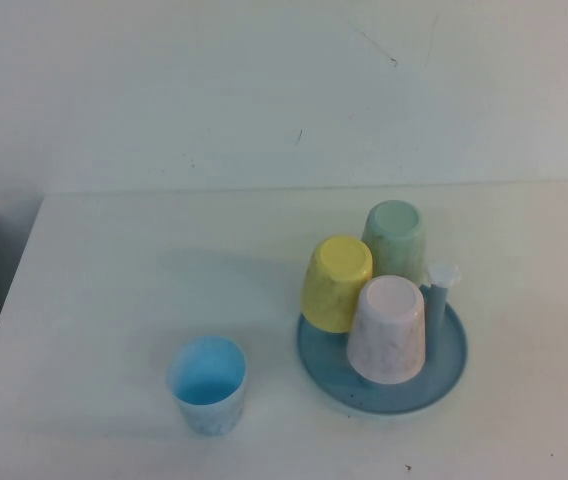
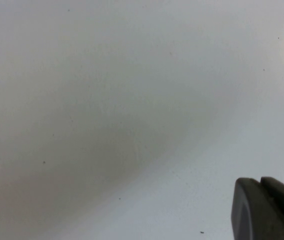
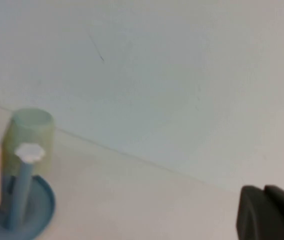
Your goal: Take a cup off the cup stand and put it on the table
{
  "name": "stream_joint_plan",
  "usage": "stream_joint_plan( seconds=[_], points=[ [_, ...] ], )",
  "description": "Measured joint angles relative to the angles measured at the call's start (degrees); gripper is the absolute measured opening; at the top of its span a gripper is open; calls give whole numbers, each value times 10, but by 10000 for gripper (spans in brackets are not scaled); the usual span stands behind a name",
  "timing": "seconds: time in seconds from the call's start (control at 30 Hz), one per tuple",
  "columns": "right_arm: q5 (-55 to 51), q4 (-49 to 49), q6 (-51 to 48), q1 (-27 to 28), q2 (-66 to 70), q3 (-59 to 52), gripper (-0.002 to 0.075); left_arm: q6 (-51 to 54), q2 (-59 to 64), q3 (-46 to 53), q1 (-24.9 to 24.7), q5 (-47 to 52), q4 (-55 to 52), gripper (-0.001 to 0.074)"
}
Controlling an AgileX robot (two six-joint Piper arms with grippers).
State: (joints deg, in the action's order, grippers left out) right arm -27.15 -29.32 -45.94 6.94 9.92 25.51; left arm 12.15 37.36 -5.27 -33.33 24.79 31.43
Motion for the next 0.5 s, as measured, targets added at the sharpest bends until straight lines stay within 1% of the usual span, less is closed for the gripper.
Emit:
stream_joint_plan(
  seconds=[0.03, 0.07, 0.13, 0.23, 0.33, 0.5],
  points=[
    [1, 70, 77, 0, -11, -12, -1, 0, 0, 0, 0, 0, 0, -1],
    [7, 135, 131, 0, -20, -23, -1, 0, 0, 0, 0, 0, 0, -1],
    [52, 246, 244, 0, -36, -57, -1, 0, 0, 0, 0, 0, 0, -1],
    [137, 352, 371, 0, -53, -116, -1, 0, 0, 0, 0, 0, 0, -1],
    [161, 403, 437, 0, -70, -180, -1, 0, 0, 0, 0, 0, 0, -1],
    [159, 424, 459, 0, -93, -261, -1, 0, 0, 0, 0, 0, 0, -1]
  ],
)
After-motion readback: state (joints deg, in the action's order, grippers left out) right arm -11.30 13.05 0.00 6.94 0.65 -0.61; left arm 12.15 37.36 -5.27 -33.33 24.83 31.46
